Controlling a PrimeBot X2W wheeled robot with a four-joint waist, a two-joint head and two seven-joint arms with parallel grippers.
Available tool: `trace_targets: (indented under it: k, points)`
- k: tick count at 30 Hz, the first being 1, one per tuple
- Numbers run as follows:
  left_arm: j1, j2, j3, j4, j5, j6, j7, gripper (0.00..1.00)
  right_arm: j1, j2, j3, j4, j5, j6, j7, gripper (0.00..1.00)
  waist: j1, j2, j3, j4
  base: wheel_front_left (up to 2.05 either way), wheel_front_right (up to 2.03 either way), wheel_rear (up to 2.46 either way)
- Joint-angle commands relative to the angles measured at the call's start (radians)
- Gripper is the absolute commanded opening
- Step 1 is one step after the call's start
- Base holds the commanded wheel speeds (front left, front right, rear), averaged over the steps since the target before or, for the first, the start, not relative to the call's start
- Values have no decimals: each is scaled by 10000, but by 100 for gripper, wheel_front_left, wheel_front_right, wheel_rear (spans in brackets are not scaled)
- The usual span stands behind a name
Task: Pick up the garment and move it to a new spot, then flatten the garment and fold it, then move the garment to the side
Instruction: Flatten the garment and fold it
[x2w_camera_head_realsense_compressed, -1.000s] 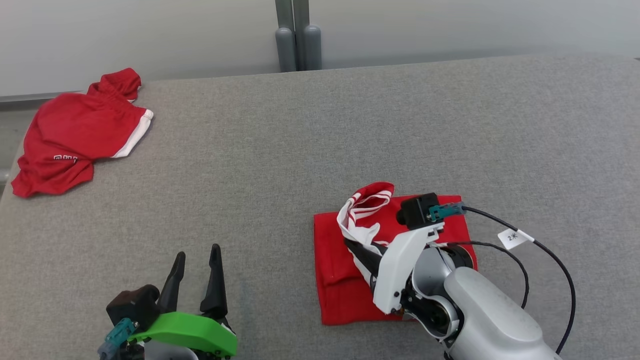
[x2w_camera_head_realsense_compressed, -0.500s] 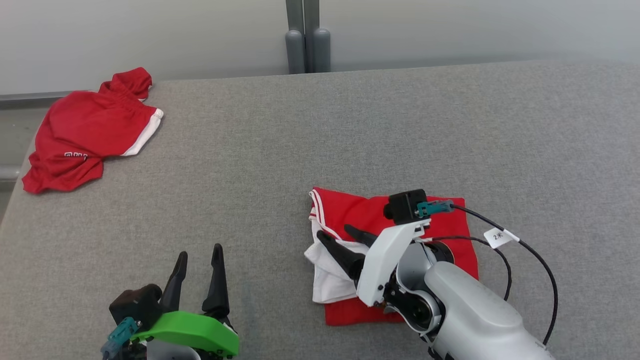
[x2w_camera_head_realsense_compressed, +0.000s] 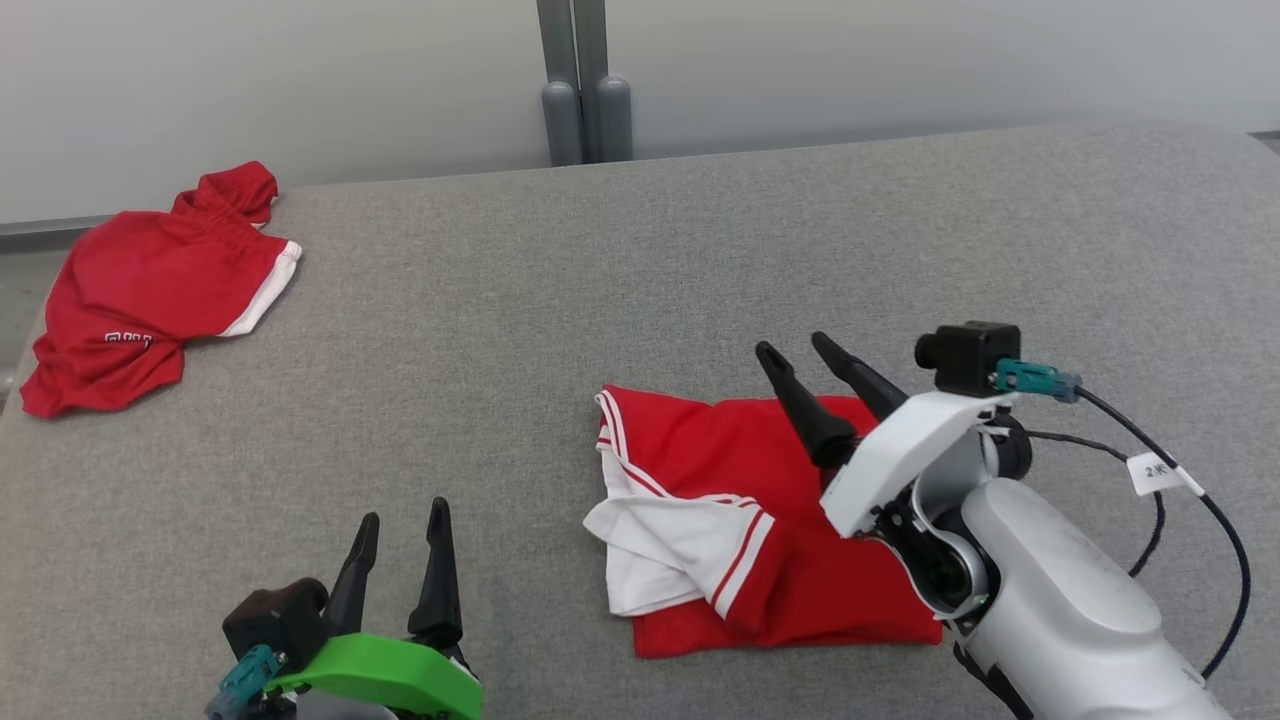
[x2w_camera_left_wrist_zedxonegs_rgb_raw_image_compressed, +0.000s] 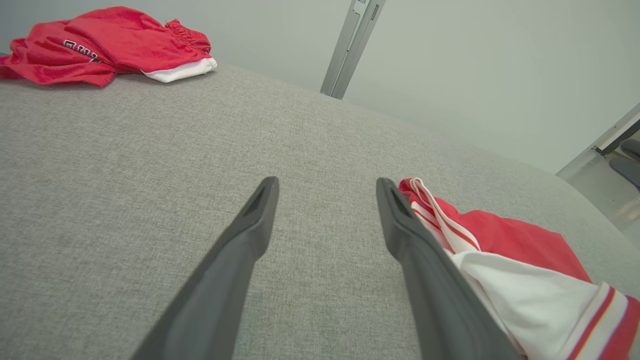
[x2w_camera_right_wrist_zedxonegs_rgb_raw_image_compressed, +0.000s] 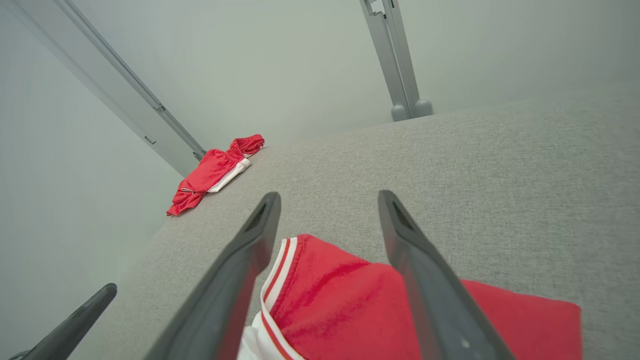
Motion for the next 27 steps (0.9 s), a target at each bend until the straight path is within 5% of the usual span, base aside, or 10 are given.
trace_targets:
  k: [1, 5, 6, 7, 12, 27]
  points:
    - [143, 80, -12, -20, 50, 36, -1, 100, 312, -111, -150, -36, -194, 3, -129, 100, 0, -1, -43, -31, 0, 0, 0]
    - [195, 99, -47, -63, 41, 59, 27, 100, 822, -407, -435, -42, -786, 3, -271, 100, 0, -1, -104, -57, 0, 0, 0]
    - [213, 106, -52, -75, 38, 70, 22, 100, 952, -440, -460, -42, -928, 3, -315, 94, 0, -1, -117, -57, 0, 0, 0]
    - [233, 115, -60, -88, 31, 77, 23, 100, 1117, -457, -486, -43, -1039, 3, -334, 49, 0, -1, -130, -55, 0, 0, 0]
    - [251, 141, -111, -161, 48, 97, 60, 100, 1858, -408, -489, 180, -1349, 3, -391, 2, 0, -1, -171, 14, 0, 0, 0]
    - [332, 290, -129, -350, -17, 239, 174, 100, 2090, 823, 843, 1131, -971, 3, -747, 0, 0, -1, -252, 488, 0, 0, 0]
